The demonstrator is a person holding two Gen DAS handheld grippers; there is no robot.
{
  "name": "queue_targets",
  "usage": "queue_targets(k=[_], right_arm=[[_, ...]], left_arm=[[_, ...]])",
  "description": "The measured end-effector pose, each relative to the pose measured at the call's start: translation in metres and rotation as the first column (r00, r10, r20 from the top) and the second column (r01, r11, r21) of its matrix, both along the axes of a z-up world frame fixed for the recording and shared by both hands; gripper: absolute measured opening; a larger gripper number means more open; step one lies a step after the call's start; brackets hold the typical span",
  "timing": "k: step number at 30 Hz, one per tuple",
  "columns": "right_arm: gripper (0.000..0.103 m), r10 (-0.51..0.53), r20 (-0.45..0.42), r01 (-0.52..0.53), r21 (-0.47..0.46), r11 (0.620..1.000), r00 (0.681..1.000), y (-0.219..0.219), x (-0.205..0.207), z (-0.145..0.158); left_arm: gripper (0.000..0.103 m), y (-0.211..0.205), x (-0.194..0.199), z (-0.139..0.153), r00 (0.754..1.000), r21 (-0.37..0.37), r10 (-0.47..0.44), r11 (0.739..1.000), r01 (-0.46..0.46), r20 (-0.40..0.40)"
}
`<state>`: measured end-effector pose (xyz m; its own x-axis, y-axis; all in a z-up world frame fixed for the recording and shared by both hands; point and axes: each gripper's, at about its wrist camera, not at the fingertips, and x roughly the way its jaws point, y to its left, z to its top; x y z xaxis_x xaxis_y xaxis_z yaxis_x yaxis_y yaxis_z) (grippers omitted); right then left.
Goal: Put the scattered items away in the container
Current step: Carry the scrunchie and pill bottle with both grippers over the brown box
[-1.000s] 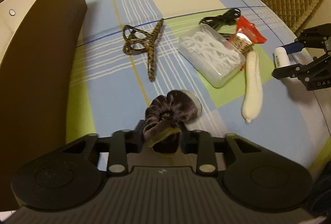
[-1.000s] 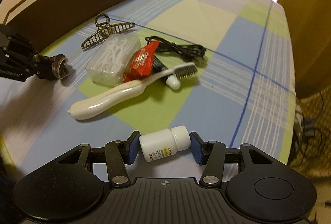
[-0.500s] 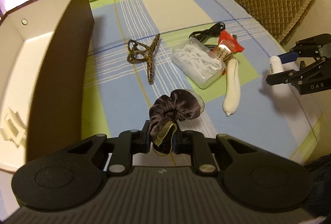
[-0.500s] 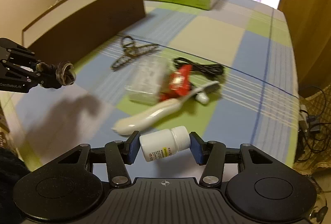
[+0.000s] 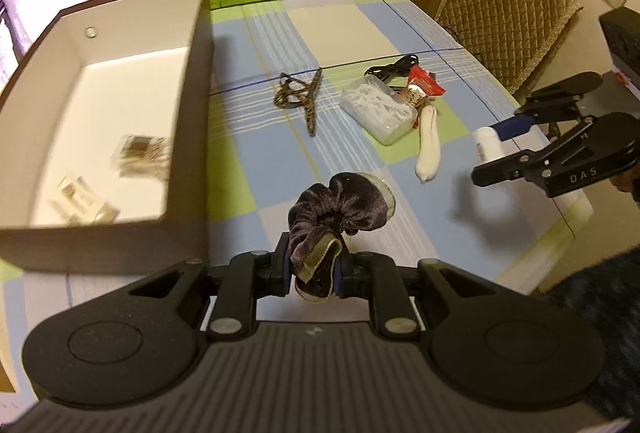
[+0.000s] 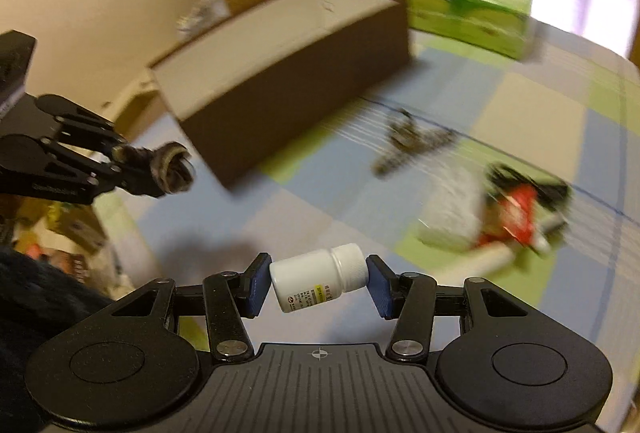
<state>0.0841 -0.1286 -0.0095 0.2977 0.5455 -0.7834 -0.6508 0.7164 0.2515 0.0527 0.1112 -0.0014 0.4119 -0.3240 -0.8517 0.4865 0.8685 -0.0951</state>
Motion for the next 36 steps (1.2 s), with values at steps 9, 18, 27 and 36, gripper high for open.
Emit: queue_targets(k=[9, 18, 27, 36], right_arm=[[0.053, 0.135, 0.061, -0.141, 0.110, 0.984, 0.989, 0.076, 0.015, 0.036], [0.053, 0.244, 0.175, -0.270, 0.142, 0.952, 0.954, 0.157, 0.042, 0.061], [0.053, 0.179, 0.212, -0.185, 0.010, 0.983, 0.961, 0.205, 0.081, 0.039], [0.053, 0.117, 0.167, -0.108, -0.062, 0.992, 0.979, 0.230, 0.112, 0.015]], left_arm=[[0.015, 0.069, -0.009, 0.037, 0.994, 0.017, 0.097, 0.995, -0.098, 0.058], [0.015, 0.127, 0.013, 0.067, 0.985, 0.058, 0.077, 0.994, -0.087, 0.157], [0.015, 0.153, 0.066, 0.072, 0.975, 0.115, -0.048, 0.993, 0.023, 0.217], [0.015, 0.152, 0.125, 0.049, 0.967, 0.120, -0.162, 0.983, 0.140, 0.198]])
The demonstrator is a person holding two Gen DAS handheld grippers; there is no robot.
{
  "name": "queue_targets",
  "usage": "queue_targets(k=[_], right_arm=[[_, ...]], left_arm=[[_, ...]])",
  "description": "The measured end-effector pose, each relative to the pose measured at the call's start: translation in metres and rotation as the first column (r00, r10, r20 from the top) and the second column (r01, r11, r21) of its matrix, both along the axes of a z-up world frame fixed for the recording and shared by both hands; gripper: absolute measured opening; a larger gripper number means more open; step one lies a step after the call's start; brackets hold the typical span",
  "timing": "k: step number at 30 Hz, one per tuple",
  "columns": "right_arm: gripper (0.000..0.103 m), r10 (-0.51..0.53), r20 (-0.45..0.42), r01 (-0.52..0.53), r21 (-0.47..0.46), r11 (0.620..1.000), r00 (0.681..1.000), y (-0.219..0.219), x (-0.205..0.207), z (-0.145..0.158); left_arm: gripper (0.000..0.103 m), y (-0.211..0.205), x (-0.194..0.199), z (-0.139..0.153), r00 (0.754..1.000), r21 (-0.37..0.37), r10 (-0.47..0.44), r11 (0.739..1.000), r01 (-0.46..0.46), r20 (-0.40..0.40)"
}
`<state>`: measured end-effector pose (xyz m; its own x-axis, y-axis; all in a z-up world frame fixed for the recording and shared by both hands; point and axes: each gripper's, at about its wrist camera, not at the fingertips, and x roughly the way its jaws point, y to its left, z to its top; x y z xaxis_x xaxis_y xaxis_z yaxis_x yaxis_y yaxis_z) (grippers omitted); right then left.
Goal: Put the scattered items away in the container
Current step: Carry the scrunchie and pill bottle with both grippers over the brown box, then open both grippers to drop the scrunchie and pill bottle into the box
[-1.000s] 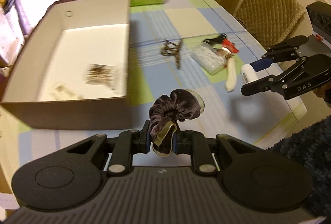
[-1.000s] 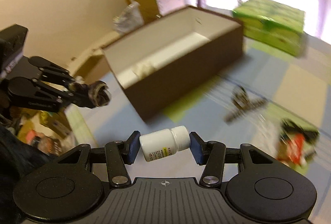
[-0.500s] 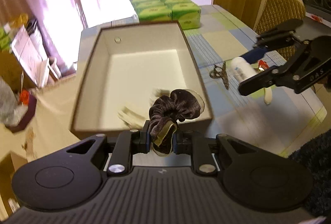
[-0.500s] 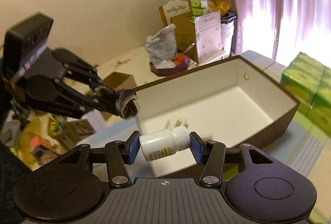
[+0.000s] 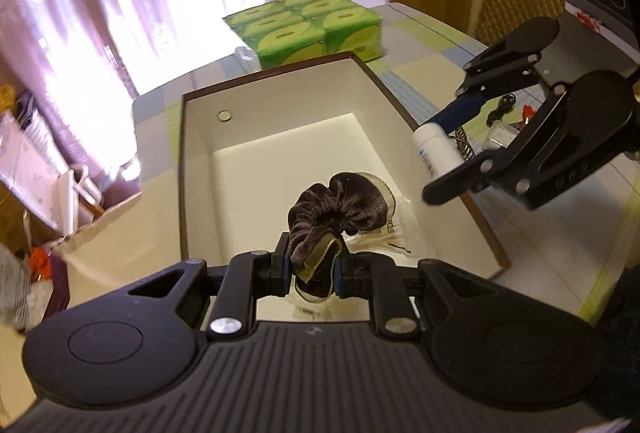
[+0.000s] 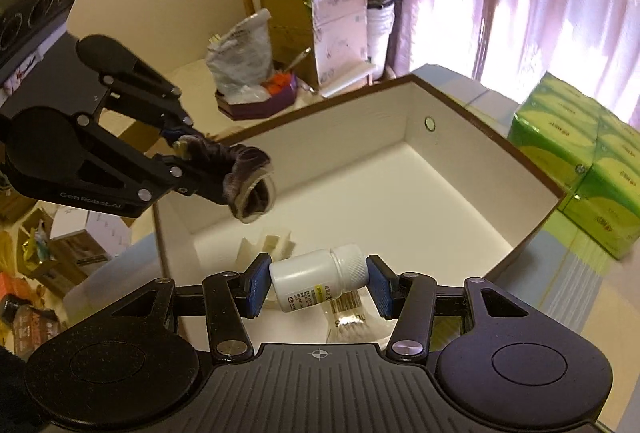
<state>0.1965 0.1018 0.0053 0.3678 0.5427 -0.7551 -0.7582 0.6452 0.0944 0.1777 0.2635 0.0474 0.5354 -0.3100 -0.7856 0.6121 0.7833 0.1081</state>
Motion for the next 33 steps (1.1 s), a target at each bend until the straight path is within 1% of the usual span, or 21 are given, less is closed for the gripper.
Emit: queue_targets(k=[4, 6, 9, 12, 16, 20, 27, 33], right_arm=[[0.054, -0.001, -0.001, 0.001, -0.016, 1.000, 1.000, 0.004, 0.013, -0.011], [0.054, 0.003, 0.003, -0.003, -0.027, 1.000, 1.000, 0.007, 0.020, -0.015], [0.054, 0.010, 0.004, -0.010, -0.047, 0.999, 1.000, 0.009, 0.033, -0.021], [0.054, 0.010, -0.005, -0.011, -0.080, 0.997, 1.000, 0.013, 0.048, -0.030], [0.054, 0.034, -0.017, -0.036, -0.122, 0.992, 0.999, 0.016, 0.065, -0.041], [0.054, 0.066, -0.031, -0.070, -0.167, 0.983, 0.997, 0.018, 0.077, -0.051], [0.054, 0.082, -0.076, -0.097, -0.228, 0.969, 0.994, 0.023, 0.093, -0.063], [0.054, 0.081, -0.101, -0.105, -0.255, 0.961, 0.992, 0.029, 0.100, -0.072]], left_arm=[[0.015, -0.005, 0.021, -0.010, 0.998, 0.015, -0.053, 0.998, 0.054, -0.014], [0.015, -0.006, 0.030, -0.014, 0.997, 0.010, -0.078, 0.997, 0.078, -0.020], [0.015, -0.006, 0.047, -0.023, 0.994, -0.003, -0.093, 0.996, 0.093, -0.053], [0.015, -0.010, 0.063, -0.034, 0.992, 0.012, -0.104, 0.994, 0.105, -0.070], [0.015, -0.015, 0.083, -0.049, 0.989, 0.002, -0.102, 0.995, 0.103, -0.109], [0.015, -0.023, 0.098, -0.066, 0.986, 0.015, -0.099, 0.995, 0.102, -0.132], [0.016, -0.029, 0.114, -0.093, 0.981, 0.050, -0.089, 0.994, 0.099, -0.174], [0.018, -0.028, 0.124, -0.107, 0.976, 0.063, -0.076, 0.994, 0.090, -0.206]])
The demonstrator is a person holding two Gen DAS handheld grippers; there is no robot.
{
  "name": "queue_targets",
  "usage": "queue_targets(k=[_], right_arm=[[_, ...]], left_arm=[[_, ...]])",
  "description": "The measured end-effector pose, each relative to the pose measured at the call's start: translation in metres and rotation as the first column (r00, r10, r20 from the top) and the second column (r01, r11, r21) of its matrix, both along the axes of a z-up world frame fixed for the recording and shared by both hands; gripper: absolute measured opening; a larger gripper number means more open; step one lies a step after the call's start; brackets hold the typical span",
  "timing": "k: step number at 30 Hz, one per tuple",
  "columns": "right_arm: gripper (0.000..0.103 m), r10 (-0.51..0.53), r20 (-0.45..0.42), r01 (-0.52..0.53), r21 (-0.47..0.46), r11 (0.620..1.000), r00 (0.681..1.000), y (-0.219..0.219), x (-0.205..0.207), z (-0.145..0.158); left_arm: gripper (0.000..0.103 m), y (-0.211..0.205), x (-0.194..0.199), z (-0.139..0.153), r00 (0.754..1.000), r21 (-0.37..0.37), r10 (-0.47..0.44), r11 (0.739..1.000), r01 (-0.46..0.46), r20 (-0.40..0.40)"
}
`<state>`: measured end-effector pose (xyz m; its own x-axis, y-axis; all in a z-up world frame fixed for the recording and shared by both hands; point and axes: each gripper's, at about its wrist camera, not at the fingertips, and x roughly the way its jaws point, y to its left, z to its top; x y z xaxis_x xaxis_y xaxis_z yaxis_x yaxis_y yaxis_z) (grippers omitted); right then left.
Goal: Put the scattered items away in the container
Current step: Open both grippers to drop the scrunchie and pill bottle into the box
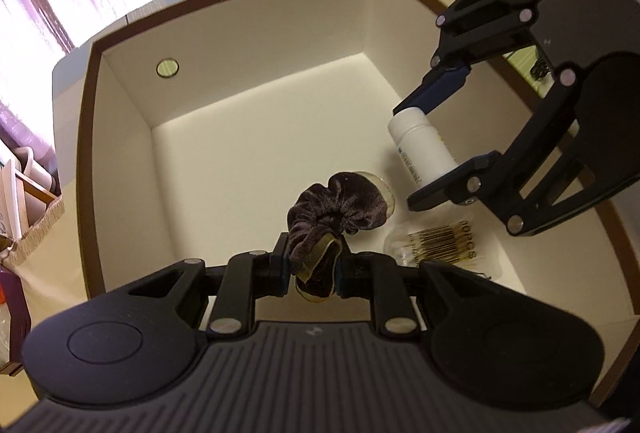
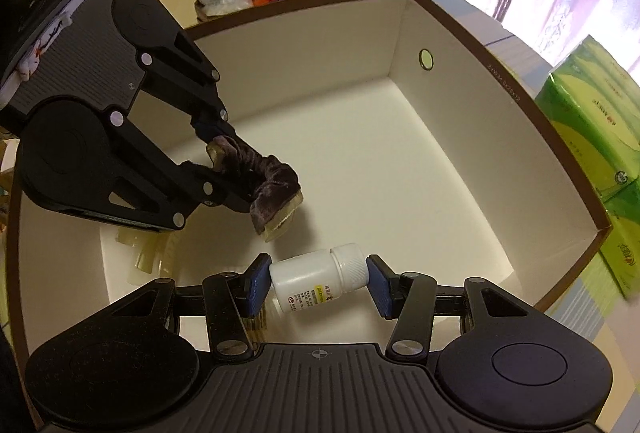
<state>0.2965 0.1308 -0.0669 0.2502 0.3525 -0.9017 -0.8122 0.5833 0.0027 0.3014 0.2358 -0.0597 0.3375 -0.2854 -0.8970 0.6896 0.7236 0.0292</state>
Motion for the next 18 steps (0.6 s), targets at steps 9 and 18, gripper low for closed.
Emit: queue_targets(k=[9, 18], right_arm=[[0.054, 0.022, 0.013, -0.021, -0.042, 0.999, 1.000, 0.003, 0.001, -0.006], [0.099, 0.060, 0.076, -0.060, 0.000, 0.998, 0.995, -0.001, -0.008, 0.010]], left_arm=[[0.026, 0.001, 0.007, -0.011, 0.999, -0.011, 0.038, 0.999, -0.039, -0.032], [0.063, 0.003, 0.003, -0.005, 0.999, -0.010, 0.042, 0.999, -0.042, -0.019]])
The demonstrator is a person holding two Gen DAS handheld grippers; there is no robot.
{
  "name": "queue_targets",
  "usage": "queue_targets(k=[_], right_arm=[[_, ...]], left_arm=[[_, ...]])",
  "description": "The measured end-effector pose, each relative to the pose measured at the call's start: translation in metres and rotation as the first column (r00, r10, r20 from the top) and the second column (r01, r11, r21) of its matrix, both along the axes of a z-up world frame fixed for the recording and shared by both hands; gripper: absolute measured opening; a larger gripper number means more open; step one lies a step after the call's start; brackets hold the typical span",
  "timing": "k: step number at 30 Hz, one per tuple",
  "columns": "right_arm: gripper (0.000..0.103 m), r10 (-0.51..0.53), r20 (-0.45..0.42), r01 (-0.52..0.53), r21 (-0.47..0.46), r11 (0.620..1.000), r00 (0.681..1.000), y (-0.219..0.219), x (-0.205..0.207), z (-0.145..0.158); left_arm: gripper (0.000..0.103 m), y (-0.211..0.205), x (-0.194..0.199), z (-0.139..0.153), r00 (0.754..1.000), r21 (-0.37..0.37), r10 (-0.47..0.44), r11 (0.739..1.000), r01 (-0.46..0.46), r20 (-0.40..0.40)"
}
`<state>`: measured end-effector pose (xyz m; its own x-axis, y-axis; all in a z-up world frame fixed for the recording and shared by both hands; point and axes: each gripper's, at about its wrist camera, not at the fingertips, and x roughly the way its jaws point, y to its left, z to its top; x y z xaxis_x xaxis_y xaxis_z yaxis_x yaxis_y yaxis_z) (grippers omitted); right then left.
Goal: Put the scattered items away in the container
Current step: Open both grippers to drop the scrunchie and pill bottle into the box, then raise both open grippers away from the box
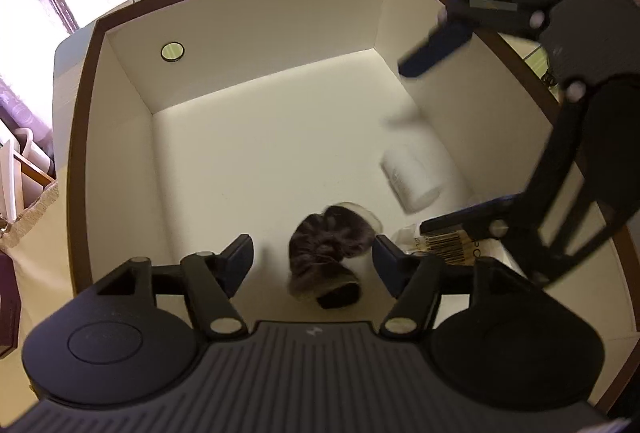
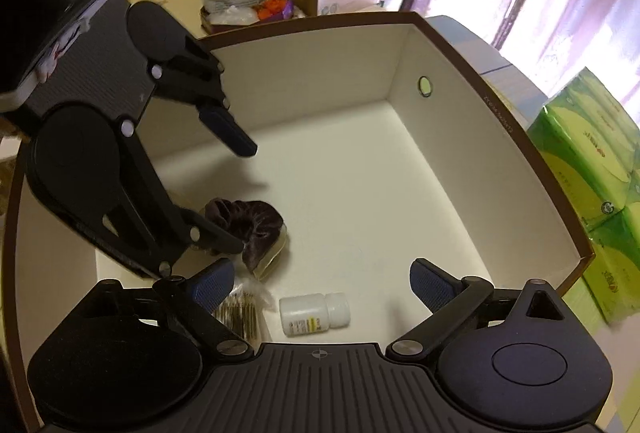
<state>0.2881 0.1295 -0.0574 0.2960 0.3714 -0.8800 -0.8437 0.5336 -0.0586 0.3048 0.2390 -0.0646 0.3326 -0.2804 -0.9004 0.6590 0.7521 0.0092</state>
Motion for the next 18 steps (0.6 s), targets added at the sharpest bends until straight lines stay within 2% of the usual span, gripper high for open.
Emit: queue_targets(k=[2, 4, 18], right_arm=[[0.099, 0.013, 0.003, -0.013, -0.019, 1.000, 1.000, -0.001, -0.005, 0.000], [0.099, 0.023, -0.005, -0.023, -0.027, 0.999, 1.000, -0.002, -0.008, 0.000], [0.099, 0.036, 0.020, -0.036, -0.017, 0.999, 0.999, -0.006, -0.037, 0.008]], left_arm=[[0.064, 0.001, -0.001, 0.001, 1.000, 0.002, 0.001, 1.000, -0.001, -0.003], [0.070, 0.002, -0.002, 0.003, 1.000, 0.004, 0.001, 1.000, -0.001, -0.002], [0.088, -0.001, -0.019, 0.018, 1.000, 0.032, -0.003, 0.999, 0.002, 0.016]])
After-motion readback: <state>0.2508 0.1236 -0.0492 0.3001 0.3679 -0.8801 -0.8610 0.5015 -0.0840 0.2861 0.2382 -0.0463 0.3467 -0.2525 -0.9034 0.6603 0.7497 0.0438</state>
